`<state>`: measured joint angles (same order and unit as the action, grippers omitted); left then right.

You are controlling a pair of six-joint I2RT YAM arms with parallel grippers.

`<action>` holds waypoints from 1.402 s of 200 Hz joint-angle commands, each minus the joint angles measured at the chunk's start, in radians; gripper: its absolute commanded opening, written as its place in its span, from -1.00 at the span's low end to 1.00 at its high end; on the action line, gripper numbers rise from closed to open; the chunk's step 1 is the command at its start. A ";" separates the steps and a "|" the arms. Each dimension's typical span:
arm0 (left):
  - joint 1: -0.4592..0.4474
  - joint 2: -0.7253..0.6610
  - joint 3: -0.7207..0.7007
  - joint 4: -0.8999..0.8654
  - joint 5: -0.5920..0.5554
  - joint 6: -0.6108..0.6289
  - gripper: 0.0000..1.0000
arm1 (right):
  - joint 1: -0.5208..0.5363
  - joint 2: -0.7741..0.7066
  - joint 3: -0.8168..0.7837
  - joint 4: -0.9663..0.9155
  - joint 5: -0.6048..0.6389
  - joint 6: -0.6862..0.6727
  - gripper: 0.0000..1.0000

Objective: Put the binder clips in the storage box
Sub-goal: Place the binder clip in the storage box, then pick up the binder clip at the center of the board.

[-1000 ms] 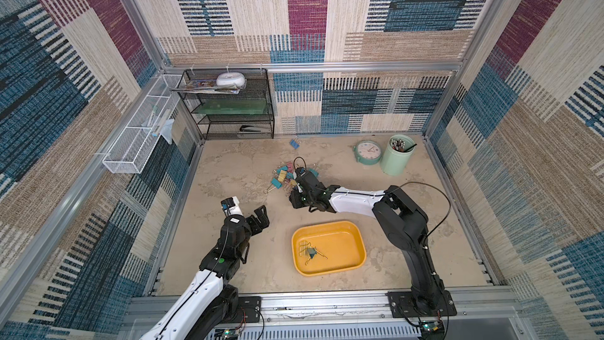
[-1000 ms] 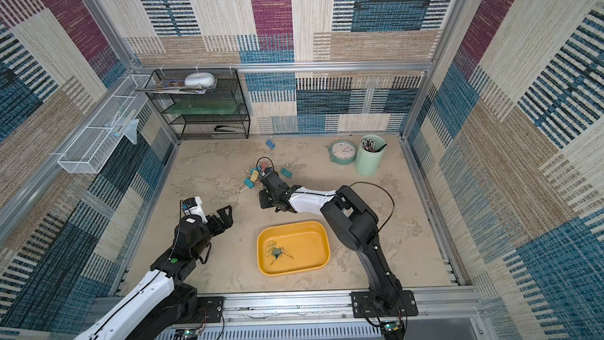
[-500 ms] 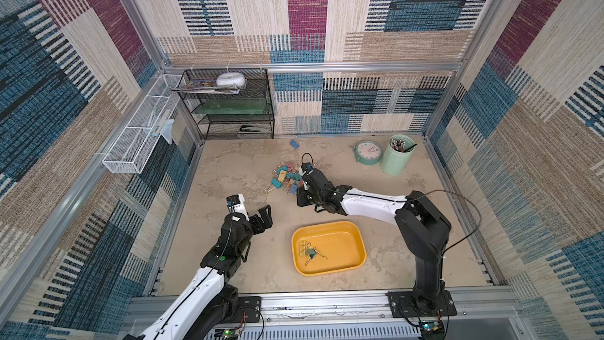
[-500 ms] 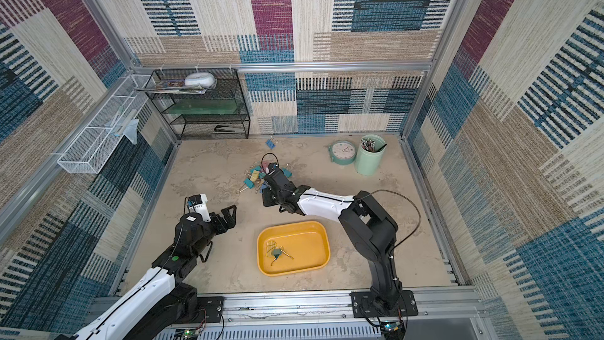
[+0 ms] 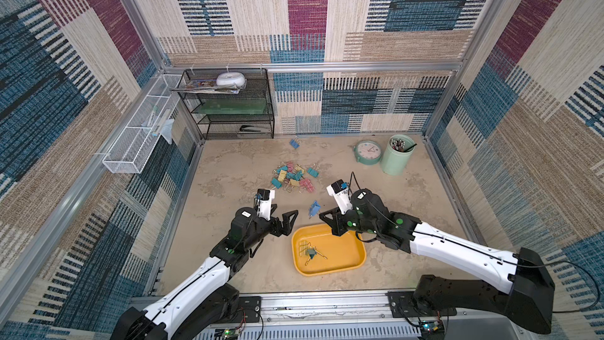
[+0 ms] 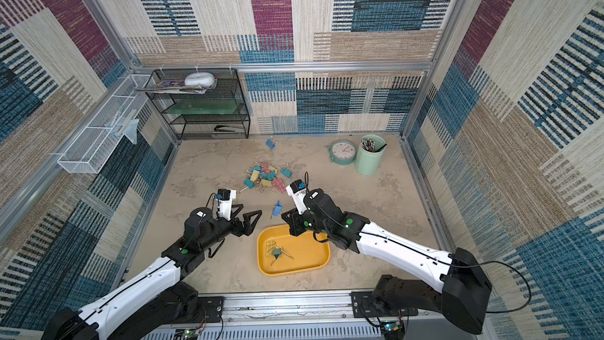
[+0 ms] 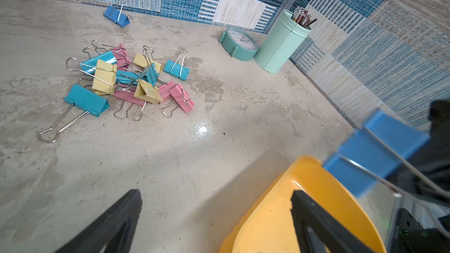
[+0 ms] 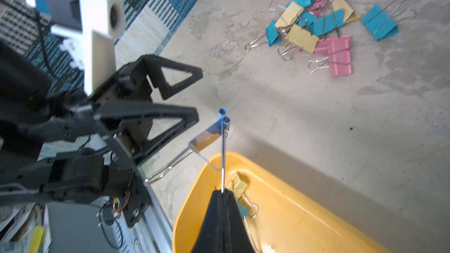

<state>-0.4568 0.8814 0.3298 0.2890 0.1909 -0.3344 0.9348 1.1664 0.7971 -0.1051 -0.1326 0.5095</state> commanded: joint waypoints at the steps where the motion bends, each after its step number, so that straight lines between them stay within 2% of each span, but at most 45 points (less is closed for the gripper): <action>1: -0.002 -0.014 0.005 -0.049 -0.170 -0.043 0.99 | 0.020 -0.014 -0.021 -0.101 -0.093 0.003 -1.00; 31: -0.001 -0.041 -0.009 -0.061 -0.225 -0.057 0.99 | 0.073 0.081 -0.019 -0.094 -0.139 -0.006 -1.00; 79: -0.001 -0.055 -0.021 -0.048 -0.221 -0.031 0.99 | 0.113 0.327 0.067 -0.058 -0.128 -0.019 -1.00; 102: -0.002 -0.049 -0.018 -0.049 -0.224 -0.027 0.98 | 0.114 0.391 0.099 -0.068 -0.115 -0.023 -0.92; 113: -0.002 -0.053 -0.020 -0.049 -0.224 -0.029 0.99 | 0.114 0.394 0.100 -0.065 -0.102 -0.019 -0.76; 118: -0.002 -0.052 -0.020 -0.049 -0.223 -0.029 0.98 | 0.115 0.393 0.101 -0.068 -0.090 -0.015 -0.68; 135: -0.001 -0.053 -0.021 -0.044 -0.219 -0.034 0.98 | 0.114 0.372 0.104 -0.079 -0.050 -0.008 -0.61; 154: -0.002 -0.053 -0.021 -0.044 -0.216 -0.038 0.98 | 0.115 0.334 0.108 -0.088 -0.001 -0.005 -0.41; 169: -0.002 -0.055 -0.021 -0.045 -0.215 -0.041 0.99 | 0.115 0.299 0.120 -0.095 0.058 -0.014 -0.38; 186: -0.001 -0.064 -0.024 -0.047 -0.226 -0.053 0.98 | 0.113 0.254 0.137 -0.079 0.199 0.015 -0.34; 212: -0.001 -0.083 -0.034 -0.062 -0.267 -0.080 0.99 | 0.071 0.220 0.145 0.044 0.388 -0.015 -0.27; 240: -0.002 -0.090 -0.034 -0.066 -0.268 -0.074 0.98 | -0.022 0.340 0.261 0.041 0.447 -0.065 -0.28; 280: -0.002 -0.083 -0.025 -0.089 -0.293 -0.102 0.98 | -0.068 0.652 0.539 -0.126 0.470 -0.133 -0.28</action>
<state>-0.4595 0.7948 0.2977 0.2222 -0.0761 -0.4099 0.8734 1.6920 1.2263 -0.1268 0.2878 0.4328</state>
